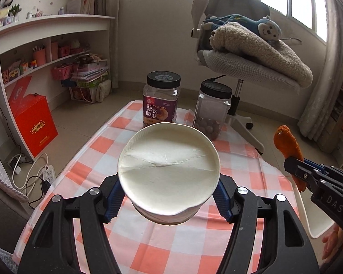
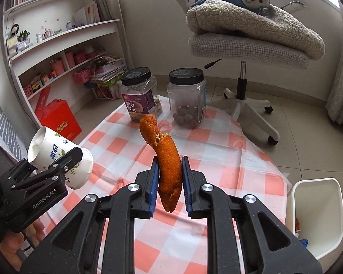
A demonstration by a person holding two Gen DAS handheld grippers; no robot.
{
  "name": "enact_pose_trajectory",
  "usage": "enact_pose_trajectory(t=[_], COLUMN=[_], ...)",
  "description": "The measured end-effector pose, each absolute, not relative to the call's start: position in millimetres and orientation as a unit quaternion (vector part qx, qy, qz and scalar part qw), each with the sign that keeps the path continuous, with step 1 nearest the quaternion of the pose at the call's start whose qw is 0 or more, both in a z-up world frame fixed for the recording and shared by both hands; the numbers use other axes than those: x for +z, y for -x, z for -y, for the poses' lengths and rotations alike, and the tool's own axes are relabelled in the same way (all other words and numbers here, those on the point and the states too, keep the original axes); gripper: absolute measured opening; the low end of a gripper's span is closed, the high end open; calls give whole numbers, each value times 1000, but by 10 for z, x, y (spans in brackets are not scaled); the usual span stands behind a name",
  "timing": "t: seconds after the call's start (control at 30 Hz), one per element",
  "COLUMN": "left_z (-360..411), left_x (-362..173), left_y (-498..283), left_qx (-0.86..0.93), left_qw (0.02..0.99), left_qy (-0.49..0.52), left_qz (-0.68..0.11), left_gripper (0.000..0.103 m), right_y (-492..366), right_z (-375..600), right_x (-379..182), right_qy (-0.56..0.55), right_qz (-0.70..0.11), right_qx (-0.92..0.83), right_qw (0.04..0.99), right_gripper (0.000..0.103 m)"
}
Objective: Collect trash
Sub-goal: 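Carry the peel over the bin and open the right gripper while the left gripper carries the cup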
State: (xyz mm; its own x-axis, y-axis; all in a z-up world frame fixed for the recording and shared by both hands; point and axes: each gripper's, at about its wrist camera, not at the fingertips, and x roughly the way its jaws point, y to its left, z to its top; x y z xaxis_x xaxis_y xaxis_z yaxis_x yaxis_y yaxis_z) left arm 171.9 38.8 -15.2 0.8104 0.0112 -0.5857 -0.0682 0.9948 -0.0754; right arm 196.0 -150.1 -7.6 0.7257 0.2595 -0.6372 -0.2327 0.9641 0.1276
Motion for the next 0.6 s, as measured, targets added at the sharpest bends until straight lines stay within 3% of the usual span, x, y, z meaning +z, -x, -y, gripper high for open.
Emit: enact_pose_trajectory(t=[0.6], left_z=[285], left_x=[-113], left_y=[-1729], left_qx=[-33], left_qw=[952], left_qy=[37], left_qz=[-303], left_gripper=[66], right_y=[-1774], right_z=[2190], right_x=[-26], right_qy=[-24], right_qz=[-337], right_qx=[71], right_qw=[939], right_gripper=[19])
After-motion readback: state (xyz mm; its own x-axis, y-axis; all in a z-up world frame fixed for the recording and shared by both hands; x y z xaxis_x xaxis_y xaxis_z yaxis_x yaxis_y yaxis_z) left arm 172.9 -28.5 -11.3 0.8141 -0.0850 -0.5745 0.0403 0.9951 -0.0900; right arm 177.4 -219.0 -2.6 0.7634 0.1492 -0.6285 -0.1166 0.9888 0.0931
